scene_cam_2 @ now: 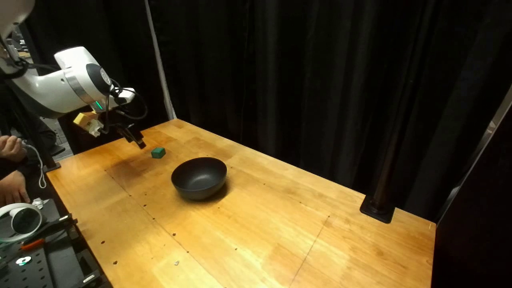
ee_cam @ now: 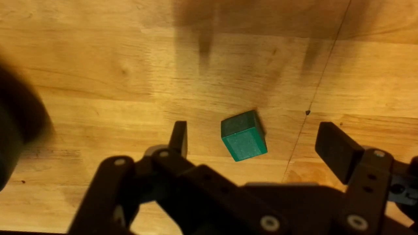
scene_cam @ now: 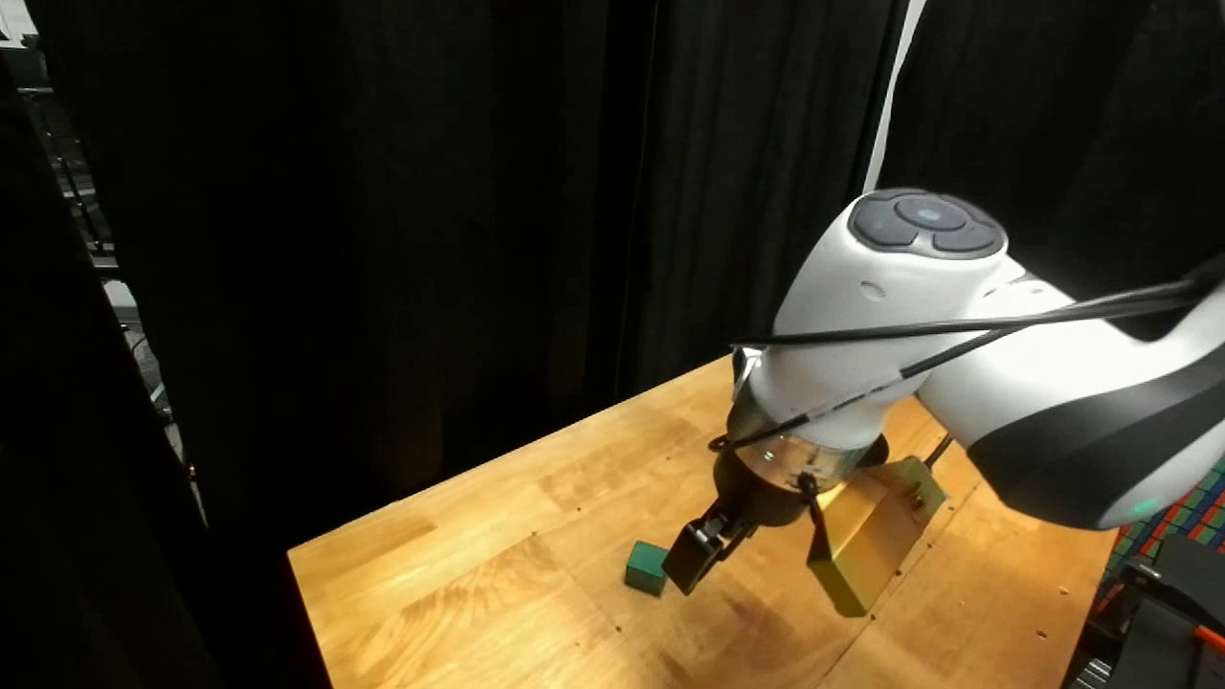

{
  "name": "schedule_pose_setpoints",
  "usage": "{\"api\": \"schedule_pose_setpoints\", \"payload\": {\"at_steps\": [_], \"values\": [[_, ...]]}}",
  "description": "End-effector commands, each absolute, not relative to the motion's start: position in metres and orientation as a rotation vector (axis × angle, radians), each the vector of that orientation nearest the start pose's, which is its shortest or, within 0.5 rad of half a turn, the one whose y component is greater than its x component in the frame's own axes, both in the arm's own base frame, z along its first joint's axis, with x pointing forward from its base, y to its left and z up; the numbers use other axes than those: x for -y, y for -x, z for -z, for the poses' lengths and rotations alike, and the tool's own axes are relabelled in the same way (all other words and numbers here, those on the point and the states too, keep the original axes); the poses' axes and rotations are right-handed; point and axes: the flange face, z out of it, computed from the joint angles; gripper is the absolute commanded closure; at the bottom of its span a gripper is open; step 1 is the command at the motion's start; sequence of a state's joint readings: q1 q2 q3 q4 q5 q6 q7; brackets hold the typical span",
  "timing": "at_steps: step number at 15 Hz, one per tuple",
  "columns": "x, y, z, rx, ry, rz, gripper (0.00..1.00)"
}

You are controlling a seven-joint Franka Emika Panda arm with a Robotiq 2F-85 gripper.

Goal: Put the green cube in the black bowl

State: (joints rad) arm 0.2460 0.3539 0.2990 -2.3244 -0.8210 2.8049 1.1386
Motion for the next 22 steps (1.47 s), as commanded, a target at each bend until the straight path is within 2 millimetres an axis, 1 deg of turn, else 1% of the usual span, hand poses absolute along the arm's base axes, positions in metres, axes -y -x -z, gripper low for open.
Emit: {"api": "schedule_pose_setpoints", "payload": {"at_steps": [1, 3, 5, 6, 8, 11, 17, 18, 19, 21, 22], "values": [[-0.326, -0.450, -0.162, 0.181, 3.109, 0.441, 0.00], [-0.335, -0.455, -0.141, 0.180, 3.105, 0.439, 0.00], [-0.345, -0.462, -0.125, 0.195, 3.125, 0.475, 0.00], [-0.348, -0.466, -0.118, 0.202, 3.137, 0.508, 0.00], [-0.352, -0.472, -0.111, 0.205, 3.143, 0.544, 0.00], [-0.359, -0.479, -0.114, 0.207, 3.150, 0.605, 0.00], [-0.349, -0.497, -0.123, 0.180, 3.191, 0.716, 0.00], [-0.347, -0.499, -0.122, 0.164, 3.202, 0.721, 0.04], [-0.345, -0.500, -0.122, 0.157, 3.213, 0.721, 0.25], [-0.339, -0.498, -0.122, 0.124, 3.237, 0.696, 0.30], [-0.338, -0.497, -0.123, 0.111, 3.244, 0.683, 0.39]]}}
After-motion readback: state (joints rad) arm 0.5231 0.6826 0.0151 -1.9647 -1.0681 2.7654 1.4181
